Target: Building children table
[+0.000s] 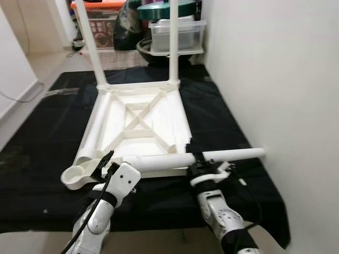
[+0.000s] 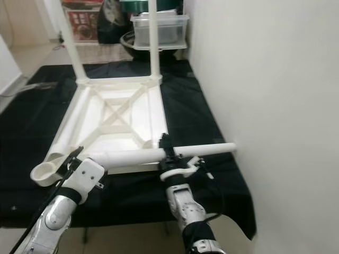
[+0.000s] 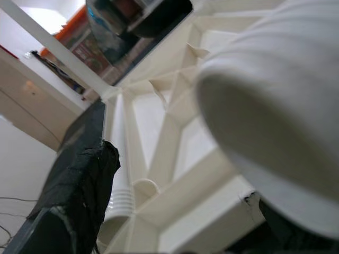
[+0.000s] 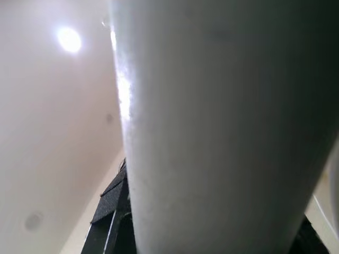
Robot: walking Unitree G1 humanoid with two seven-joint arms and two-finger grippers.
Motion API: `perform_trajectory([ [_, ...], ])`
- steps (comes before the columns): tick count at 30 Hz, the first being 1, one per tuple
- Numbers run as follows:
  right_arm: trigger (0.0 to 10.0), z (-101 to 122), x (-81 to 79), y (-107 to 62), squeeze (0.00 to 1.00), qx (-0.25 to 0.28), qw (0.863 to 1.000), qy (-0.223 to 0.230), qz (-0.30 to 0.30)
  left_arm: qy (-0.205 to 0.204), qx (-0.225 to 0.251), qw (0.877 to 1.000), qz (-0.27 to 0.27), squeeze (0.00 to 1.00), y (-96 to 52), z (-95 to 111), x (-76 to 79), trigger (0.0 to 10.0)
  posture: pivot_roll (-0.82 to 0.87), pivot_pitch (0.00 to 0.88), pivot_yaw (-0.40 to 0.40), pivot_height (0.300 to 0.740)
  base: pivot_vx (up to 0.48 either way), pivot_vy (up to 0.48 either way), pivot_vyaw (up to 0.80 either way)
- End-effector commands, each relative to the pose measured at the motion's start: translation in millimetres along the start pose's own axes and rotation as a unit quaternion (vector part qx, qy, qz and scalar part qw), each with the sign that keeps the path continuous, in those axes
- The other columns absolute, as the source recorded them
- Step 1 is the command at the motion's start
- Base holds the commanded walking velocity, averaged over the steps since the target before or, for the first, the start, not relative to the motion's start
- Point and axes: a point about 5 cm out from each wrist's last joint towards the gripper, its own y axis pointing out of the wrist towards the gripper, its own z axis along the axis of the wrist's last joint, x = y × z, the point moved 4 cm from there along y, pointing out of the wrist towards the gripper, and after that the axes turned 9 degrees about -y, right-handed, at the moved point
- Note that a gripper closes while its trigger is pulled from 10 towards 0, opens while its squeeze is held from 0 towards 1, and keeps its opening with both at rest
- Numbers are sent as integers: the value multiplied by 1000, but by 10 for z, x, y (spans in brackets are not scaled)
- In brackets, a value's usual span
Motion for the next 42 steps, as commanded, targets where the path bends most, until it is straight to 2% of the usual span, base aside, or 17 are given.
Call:
perform_trajectory([
  [1, 0, -707, -1899, 1326, 0, -150, 910, -356, 149, 11, 7, 1000, 12, 1000, -6, 28, -45, 10000, 73, 0, 0, 740, 0, 0, 0],
  [5, 0, -699, -1914, 1332, 0, -150, 910, -357, 150, 28, 0, 1000, 13, 1000, 1, 4, -41, 10000, 72, 0, 0, 740, 0, 0, 0],
  [6, 0, -692, -1930, 1336, 0, -149, 909, -357, 152, 33, -3, 999, 13, 0, 3, -4, -37, 10000, 70, 0, 0, 740, 0, 0, 0],
  [9, 0, -684, -1948, 1340, 0, -148, 909, -357, 154, 40, -3, 999, 13, 0, 3, -8, -33, 10000, 70, 0, 0, 740, 0, 0, 0],
  [10, 0, -681, -2012, 1349, 0, -145, 909, -356, 163, 44, 2, 999, 11, 0, -8, -3, -25, 10000, 68, 0, 0, 740, 0, 0, 0],
  [12, 0, -681, -2012, 1349, 0, -145, 909, -356, 163, 44, 2, 999, 11, 0, -8, -3, -25, 10000, 68, 0, 0, 740, 0, 0, 0],
  [15, 0, -694, -2101, 1355, 0, -143, 906, -357, 179, 41, 4, 999, 8, 0, -26, -1, -25, 10000, 70, 0, 0, 740, 0, 0, 0],
  [16, 0, -709, -2165, 1360, 0, -141, 902, -361, 190, 34, 10, 999, 6, 655, -37, 12, -27, 10000, 70, 0, 0, 740, 0, 0, 0],
  [19, 0, -718, -2204, 1361, 0, -140, 900, -363, 199, 30, 14, 999, 4, 655, -44, 22, -27, 10000, 70, 0, 0, 740, 0, 0, 0],
  [20, 0, -730, -2250, 1364, 0, -139, 896, -366, 208, 18, 18, 1000, 1, 1000, -51, 35, -24, 10000, 70, 0, 0, 740, 0, 0, 0],
  [21, 0, -744, -2296, 1366, 0, -138, 893, -369, 218, 5, 20, 1000, 0, 1000, -59, 46, -23, 10000, 70, 0, -63, 740, 0, 0, 0],
  [28, 0, -780, -2376, 1374, 0, -139, 888, -373, 232, -2, 21, 1000, 3, 1000, -63, 57, -32, 10000, 72, 0, -66, 740, 0, 0, 0],
  [34, 0, -784, -2408, 1371, 0, -139, 886, -371, 239, 26, 18, 999, 17, 1000, -57, 36, -60, 10000, 71, 0, -63, 740, 0, 0, 0],
  [42, 0, -785, -2514, 1353, 0, -137, 884, -366, 256, 17, 23, 1000, 11, 1000, -56, 42, -38, 10000, 68, 0, -61, 740, 0, 0, 0],
])
